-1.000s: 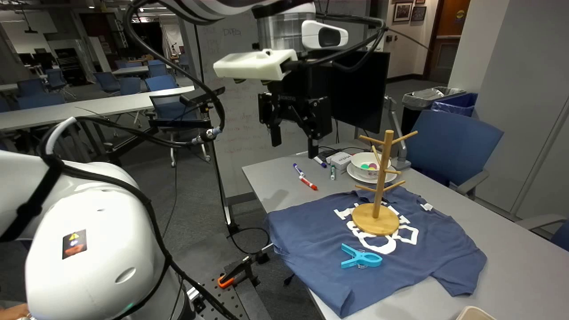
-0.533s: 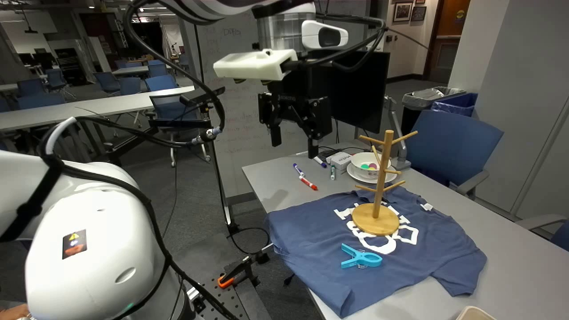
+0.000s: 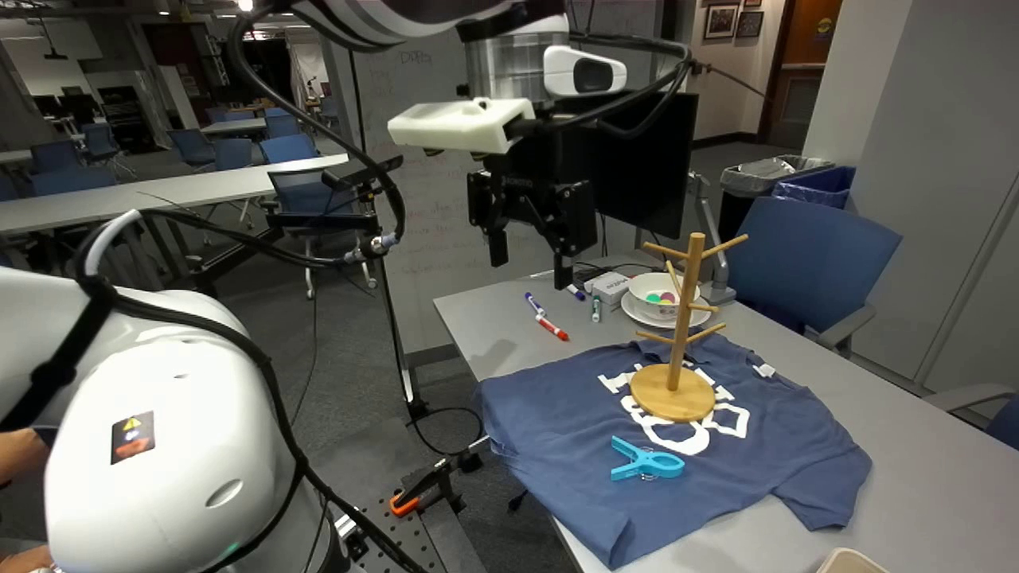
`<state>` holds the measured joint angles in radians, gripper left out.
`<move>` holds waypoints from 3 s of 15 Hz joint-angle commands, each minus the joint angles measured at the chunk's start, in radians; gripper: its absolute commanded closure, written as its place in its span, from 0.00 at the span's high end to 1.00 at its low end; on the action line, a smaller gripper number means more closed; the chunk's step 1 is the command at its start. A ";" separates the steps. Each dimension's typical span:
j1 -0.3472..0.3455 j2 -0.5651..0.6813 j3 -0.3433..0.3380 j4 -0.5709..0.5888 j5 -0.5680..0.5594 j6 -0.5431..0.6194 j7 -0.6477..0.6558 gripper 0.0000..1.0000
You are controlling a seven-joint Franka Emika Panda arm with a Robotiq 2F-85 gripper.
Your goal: Hang the peg on the stand
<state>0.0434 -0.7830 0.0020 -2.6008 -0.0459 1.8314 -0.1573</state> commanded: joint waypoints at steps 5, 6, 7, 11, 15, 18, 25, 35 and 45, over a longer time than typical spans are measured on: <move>-0.043 0.136 0.023 -0.050 -0.026 0.263 0.157 1.00; -0.051 0.161 0.023 -0.061 -0.025 0.313 0.184 1.00; -0.061 0.190 0.027 -0.069 -0.024 0.358 0.215 1.00; -0.115 0.310 0.040 -0.094 -0.034 0.539 0.349 1.00; -0.162 0.439 0.049 -0.105 -0.043 0.708 0.463 1.00; -0.149 0.438 0.031 -0.113 -0.024 0.710 0.452 1.00; -0.149 0.453 0.030 -0.113 -0.024 0.721 0.457 1.00; -0.142 0.698 0.045 -0.005 -0.025 0.792 0.545 1.00; -0.081 1.028 -0.037 0.113 0.021 1.015 0.650 1.00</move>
<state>-0.0859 0.1490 -0.0026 -2.5490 -0.0633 2.8062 0.4705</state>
